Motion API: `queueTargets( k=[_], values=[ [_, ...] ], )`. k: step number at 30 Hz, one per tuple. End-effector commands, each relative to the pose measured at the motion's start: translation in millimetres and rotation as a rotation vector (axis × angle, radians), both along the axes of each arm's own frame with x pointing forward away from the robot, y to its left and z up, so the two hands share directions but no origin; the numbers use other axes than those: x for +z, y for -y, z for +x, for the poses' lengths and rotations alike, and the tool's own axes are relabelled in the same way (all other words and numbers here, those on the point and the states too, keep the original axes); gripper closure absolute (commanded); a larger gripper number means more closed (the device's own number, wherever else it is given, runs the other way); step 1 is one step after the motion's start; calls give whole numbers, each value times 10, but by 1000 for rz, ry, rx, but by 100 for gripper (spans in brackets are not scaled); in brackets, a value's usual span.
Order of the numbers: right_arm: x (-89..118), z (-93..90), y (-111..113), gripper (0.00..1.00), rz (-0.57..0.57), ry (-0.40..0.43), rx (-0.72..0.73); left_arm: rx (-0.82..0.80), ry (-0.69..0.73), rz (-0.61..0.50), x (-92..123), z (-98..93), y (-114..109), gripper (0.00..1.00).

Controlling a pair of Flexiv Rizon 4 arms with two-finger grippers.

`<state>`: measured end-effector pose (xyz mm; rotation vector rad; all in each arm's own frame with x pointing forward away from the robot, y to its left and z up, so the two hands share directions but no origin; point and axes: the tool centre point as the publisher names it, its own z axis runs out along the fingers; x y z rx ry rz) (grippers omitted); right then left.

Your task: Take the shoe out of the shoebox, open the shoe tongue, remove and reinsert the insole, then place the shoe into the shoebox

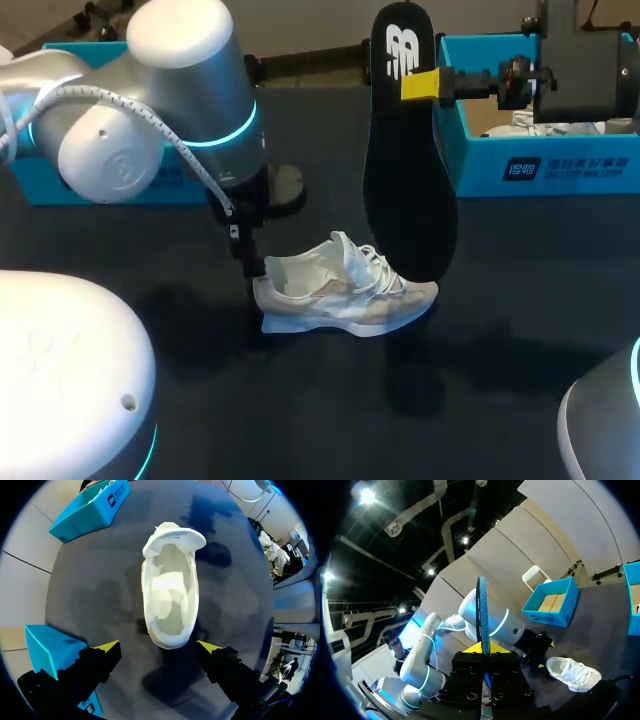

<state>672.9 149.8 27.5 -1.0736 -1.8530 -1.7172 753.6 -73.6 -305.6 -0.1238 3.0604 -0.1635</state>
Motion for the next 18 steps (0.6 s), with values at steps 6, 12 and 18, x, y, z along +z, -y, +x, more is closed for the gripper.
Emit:
queueTargets(
  k=[6,12,18],
  values=[
    [3,26,-33,100,-2,-2,1,2,4,9,1,-13,10,0],
    [3,26,-33,100,-2,-2,1,2,4,9,1,-13,10,0],
    [3,26,-33,100,-2,-2,1,-25,5,-12,10,39,207,0]
  ],
)
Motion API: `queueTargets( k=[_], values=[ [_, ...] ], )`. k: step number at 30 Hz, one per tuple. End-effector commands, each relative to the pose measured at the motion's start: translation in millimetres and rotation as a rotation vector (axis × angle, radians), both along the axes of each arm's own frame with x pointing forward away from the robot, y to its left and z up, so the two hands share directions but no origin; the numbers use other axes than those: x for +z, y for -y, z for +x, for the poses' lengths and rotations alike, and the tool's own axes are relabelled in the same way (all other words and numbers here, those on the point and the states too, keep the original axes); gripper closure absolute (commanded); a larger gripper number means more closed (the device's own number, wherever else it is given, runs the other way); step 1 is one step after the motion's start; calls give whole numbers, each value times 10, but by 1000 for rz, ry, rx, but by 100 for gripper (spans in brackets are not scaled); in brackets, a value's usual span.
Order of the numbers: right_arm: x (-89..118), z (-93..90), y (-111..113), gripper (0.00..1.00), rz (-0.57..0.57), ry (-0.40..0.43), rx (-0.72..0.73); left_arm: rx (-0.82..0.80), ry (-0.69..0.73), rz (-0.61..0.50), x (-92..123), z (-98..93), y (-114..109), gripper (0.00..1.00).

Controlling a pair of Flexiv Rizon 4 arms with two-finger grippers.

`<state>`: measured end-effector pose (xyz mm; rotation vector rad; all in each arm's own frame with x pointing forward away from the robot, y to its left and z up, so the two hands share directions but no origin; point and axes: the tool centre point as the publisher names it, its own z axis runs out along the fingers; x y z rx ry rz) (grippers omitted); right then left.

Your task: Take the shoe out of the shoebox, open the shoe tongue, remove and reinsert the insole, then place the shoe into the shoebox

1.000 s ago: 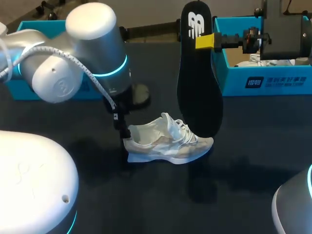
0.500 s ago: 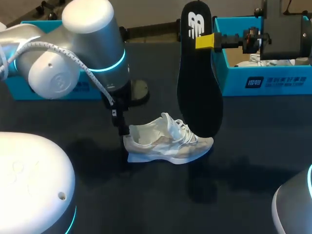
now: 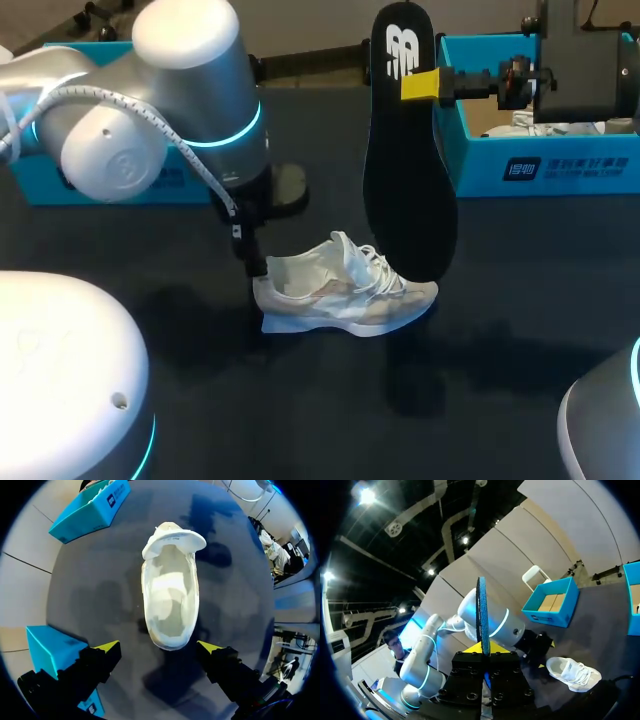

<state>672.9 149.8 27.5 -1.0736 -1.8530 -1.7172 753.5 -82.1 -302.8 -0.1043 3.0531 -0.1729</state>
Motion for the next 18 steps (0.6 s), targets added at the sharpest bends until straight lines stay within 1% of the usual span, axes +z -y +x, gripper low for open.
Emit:
queueTargets(
  k=[1,5,8,9,11,18],
  values=[
    [3,26,-33,100,-2,-2,1,-15,-5,-10,-15,44,133,0],
    [3,26,-33,100,-2,-2,1,-33,-12,-31,-3,131,292,0],
    [3,26,-33,100,-2,-2,1,-27,-13,-35,-16,170,332,0],
    [3,26,-33,100,-2,-2,1,-34,-35,-50,-62,255,423,0],
    [3,26,-33,100,-2,-2,1,-53,-41,-62,-89,311,495,0],
    [3,26,-33,100,-2,-2,1,-85,-65,-76,-220,417,714,0]
  ],
)
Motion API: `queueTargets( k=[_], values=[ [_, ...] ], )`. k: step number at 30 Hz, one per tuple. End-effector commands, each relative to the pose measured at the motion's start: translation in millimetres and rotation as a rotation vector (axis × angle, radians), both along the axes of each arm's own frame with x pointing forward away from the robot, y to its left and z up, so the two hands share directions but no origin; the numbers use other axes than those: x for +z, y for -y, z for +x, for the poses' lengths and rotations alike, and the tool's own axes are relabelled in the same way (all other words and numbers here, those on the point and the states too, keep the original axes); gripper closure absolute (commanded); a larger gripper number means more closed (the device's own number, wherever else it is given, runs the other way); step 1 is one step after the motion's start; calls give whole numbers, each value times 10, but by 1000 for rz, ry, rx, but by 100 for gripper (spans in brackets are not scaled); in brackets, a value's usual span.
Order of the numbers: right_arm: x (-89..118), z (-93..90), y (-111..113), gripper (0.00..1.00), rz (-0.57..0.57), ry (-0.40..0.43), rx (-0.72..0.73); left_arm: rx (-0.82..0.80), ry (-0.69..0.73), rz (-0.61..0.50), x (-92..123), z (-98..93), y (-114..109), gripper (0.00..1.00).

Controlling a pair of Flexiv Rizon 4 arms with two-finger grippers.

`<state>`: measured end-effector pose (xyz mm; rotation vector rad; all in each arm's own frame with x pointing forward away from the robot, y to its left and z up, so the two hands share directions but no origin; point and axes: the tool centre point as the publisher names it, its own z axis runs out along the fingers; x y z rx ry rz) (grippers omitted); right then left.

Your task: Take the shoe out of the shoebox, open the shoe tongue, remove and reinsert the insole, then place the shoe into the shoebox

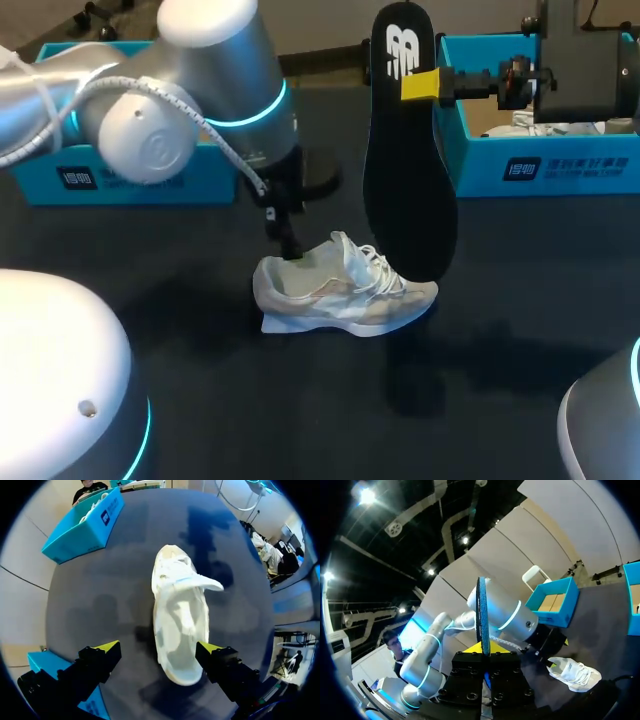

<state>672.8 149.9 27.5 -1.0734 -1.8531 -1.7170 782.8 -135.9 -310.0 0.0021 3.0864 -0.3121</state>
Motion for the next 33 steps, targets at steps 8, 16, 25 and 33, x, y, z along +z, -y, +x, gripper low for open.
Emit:
queueTargets(
  k=[8,16,25,33],
  values=[
    [3,27,-32,100,-2,-2,1,-28,-62,6,-352,175,382,0],
    [3,27,-32,100,-2,-2,1,-45,-93,6,-567,173,488,0],
    [3,27,-32,100,-2,-2,1,-73,-135,19,-716,156,489,6],
    [3,27,-32,100,-2,-2,1,-90,-158,26,-796,113,466,33]
  ],
)
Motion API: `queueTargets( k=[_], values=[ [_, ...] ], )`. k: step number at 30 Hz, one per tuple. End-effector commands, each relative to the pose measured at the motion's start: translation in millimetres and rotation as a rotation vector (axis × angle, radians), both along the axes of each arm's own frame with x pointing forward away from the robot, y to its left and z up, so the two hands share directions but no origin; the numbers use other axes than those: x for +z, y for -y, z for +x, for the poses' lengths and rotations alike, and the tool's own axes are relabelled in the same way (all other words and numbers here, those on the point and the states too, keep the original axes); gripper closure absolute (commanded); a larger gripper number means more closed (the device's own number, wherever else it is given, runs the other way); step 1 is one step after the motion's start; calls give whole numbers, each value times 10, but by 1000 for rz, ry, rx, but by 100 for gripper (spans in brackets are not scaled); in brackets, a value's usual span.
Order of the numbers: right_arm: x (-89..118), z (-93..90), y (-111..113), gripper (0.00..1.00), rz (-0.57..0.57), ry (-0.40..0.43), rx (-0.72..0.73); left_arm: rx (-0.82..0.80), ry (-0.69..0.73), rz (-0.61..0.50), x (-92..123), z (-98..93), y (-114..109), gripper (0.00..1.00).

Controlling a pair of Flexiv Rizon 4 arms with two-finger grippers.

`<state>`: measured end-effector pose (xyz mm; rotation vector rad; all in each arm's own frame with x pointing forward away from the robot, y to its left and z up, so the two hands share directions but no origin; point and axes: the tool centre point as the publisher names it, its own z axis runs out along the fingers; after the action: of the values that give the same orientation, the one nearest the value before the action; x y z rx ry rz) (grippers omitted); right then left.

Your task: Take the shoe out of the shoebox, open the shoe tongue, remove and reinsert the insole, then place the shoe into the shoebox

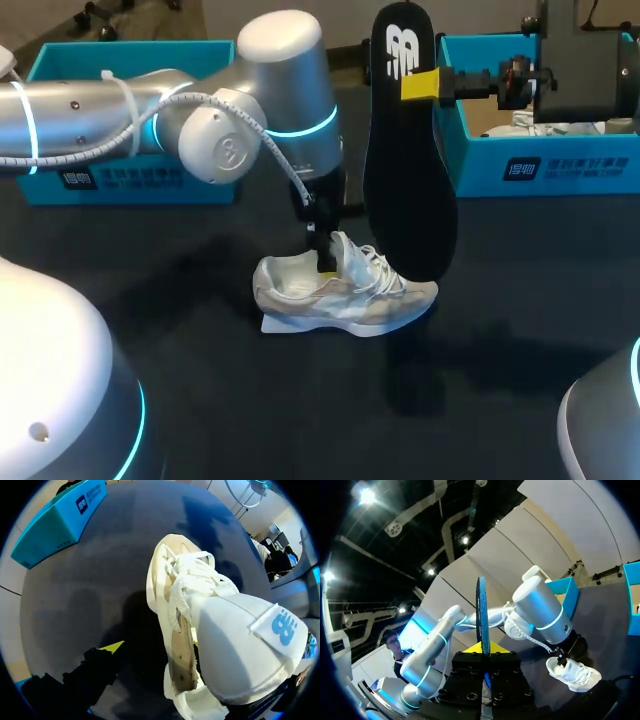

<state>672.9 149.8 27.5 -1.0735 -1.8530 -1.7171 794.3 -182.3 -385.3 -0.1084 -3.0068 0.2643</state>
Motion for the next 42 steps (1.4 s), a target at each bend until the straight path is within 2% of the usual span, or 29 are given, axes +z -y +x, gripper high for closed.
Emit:
queueTargets(
  k=[1,3,6,7,8,10,14,18,23,25,29,35,42],
  values=[
    [3,26,-33,100,-2,-2,1,-7,-10,-3,-51,-14,-6,36],
    [3,26,-33,100,-2,-2,1,-11,-18,-6,-61,-36,-19,47],
    [3,26,-33,100,-2,-2,1,-10,-32,-13,-86,-69,-51,59],
    [3,26,-33,100,-2,-2,1,-10,-35,-13,-97,-75,-56,71],
    [3,26,-33,100,-2,-2,1,-10,-39,-13,-108,-82,-58,76],
    [3,26,-33,100,-2,-2,1,-12,-54,-17,-127,-97,-58,100],
    [3,26,-33,100,-2,-2,1,-21,-93,-30,-132,-124,-67,100],
    [3,26,-33,100,-2,-2,1,-53,-113,-41,-50,-126,-98,100],
    [3,26,-33,100,-2,-2,1,-136,-209,-51,99,-92,-134,100],
    [3,26,-33,100,-2,-2,1,-185,-296,-74,158,-71,-141,100],
    [3,26,-33,100,-2,-2,1,-296,-342,-68,236,-63,-136,100],
    [3,26,-33,100,-2,-2,1,-508,-324,-43,323,-94,-104,100],
    [3,26,-33,100,-2,-2,1,-803,-228,-25,486,-124,-44,100]
  ],
)
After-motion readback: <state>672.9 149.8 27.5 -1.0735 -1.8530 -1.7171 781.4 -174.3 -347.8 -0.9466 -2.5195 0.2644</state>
